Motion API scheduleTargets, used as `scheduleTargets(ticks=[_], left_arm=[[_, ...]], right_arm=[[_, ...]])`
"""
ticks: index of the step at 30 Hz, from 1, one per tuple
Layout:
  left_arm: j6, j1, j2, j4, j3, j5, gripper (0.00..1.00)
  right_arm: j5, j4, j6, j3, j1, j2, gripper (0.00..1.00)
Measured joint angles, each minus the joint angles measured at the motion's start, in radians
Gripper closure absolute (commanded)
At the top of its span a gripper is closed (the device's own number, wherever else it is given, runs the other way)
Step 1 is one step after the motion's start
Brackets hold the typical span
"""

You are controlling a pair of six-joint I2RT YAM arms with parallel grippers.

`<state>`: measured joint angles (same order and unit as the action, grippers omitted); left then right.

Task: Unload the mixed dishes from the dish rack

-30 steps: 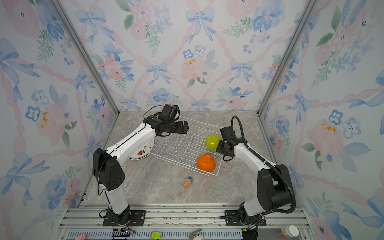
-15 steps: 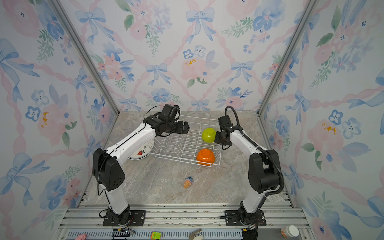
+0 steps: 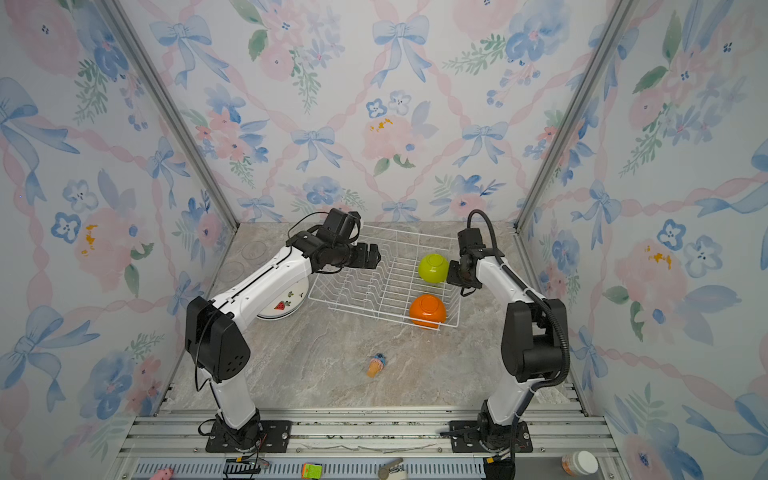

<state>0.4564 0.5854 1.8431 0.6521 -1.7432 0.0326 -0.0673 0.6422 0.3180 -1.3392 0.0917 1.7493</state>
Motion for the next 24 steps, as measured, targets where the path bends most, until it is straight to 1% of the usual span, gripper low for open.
scheduleTargets(ticks=[1,2,5,6,7,8,9,12,15,17,21,24], left_arm=[[0.001,0.002,0.0,0.0,0.0,0.003,0.02],[0.002,0.004,0.0,0.0,0.0,0.004,0.02],[0.002,0.014,0.005,0.0,-0.005,0.014,0.02],[0.002,0.018,0.011,0.0,-0.01,0.018,0.02],[0.003,0.023,0.018,0.0,-0.015,0.021,0.02],[0.006,0.027,0.024,-0.002,-0.018,0.023,0.02],[0.01,0.031,0.031,-0.003,-0.019,0.027,0.02],[0.018,0.045,0.048,-0.007,-0.023,0.043,0.02],[0.027,0.059,0.064,-0.011,-0.031,0.068,0.02],[0.032,0.069,0.066,-0.019,-0.034,0.08,0.02],[0.046,0.092,0.071,-0.034,-0.045,0.111,0.02],[0.059,0.105,0.092,-0.053,-0.054,0.138,0.02]], right_arm=[[0.003,0.0,-0.003,0.002,-0.01,-0.002,0.88],[0.002,-0.002,-0.007,0.002,-0.017,-0.003,0.82],[-0.07,0.008,-0.038,0.002,-0.021,-0.002,0.67],[-0.088,0.008,-0.044,0.0,-0.024,-0.003,0.59],[-0.098,0.006,-0.052,0.0,-0.026,-0.003,0.49],[-0.103,0.006,-0.06,0.0,-0.026,-0.003,0.46],[-0.107,0.006,-0.064,0.0,-0.027,-0.003,0.43],[-0.109,0.01,-0.069,-0.011,-0.027,-0.001,0.41],[-0.105,0.012,-0.067,-0.027,-0.027,0.0,0.36],[-0.096,0.011,-0.06,-0.028,-0.027,-0.001,0.35],[-0.061,0.013,-0.038,-0.027,-0.027,-0.007,0.29],[-0.029,0.012,-0.01,-0.006,-0.027,-0.035,0.27]])
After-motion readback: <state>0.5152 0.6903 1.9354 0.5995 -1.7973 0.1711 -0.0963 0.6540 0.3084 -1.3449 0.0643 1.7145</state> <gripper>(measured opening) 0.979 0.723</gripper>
